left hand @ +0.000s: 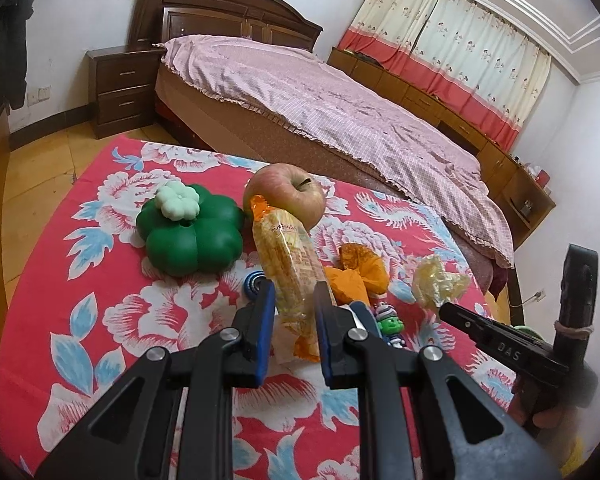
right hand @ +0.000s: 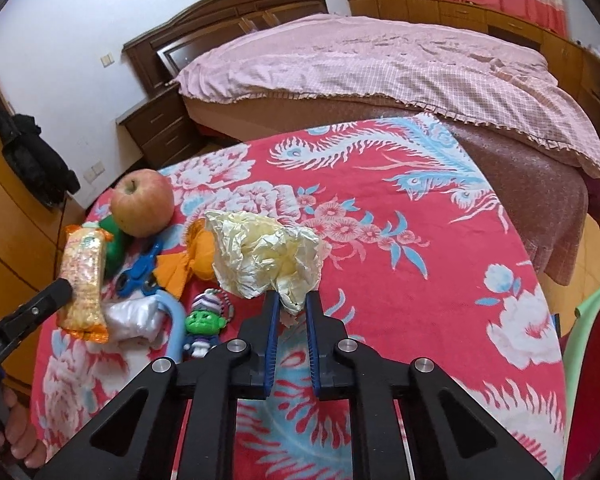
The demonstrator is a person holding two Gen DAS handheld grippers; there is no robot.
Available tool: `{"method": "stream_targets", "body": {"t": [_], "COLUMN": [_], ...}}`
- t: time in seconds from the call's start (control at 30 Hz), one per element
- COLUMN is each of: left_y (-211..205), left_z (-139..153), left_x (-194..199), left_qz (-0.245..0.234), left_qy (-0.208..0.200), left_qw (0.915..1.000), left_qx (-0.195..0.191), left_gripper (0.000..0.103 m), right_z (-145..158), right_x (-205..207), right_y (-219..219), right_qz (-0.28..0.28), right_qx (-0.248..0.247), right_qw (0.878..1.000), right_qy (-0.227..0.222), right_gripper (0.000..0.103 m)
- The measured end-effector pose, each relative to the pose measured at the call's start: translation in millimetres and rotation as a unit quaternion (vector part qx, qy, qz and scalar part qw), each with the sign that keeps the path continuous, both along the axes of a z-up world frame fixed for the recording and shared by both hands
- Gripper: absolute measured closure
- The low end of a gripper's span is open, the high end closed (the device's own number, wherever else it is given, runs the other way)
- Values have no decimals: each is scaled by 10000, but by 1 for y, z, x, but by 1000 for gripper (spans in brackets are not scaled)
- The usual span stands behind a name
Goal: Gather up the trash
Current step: 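Carry the snack bag and crumpled paper over the red bin with both tools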
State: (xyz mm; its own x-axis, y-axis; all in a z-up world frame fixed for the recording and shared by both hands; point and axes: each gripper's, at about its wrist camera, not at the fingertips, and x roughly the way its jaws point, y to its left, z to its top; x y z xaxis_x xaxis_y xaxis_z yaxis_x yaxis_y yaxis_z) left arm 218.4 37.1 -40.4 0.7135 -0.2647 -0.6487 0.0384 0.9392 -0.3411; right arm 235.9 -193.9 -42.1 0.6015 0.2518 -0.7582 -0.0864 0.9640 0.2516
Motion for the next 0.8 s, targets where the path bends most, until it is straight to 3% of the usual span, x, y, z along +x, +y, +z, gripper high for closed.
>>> {"method": "stream_targets", "body": {"t": [0.8], "left_y": [-57], "left_z": [44], "left_x": [-70], "left_qz": [-713], "left_qy": [-221], "left_qw": [9971], "left_qx": [-162], "left_gripper": [84], "right_z": [66], "right_x": [-128], "right_y": [-48], "right_qz": [-456], "right_qx": [433], "right_qw": [9961], "right_qy": [-615], "right_gripper": [90]}}
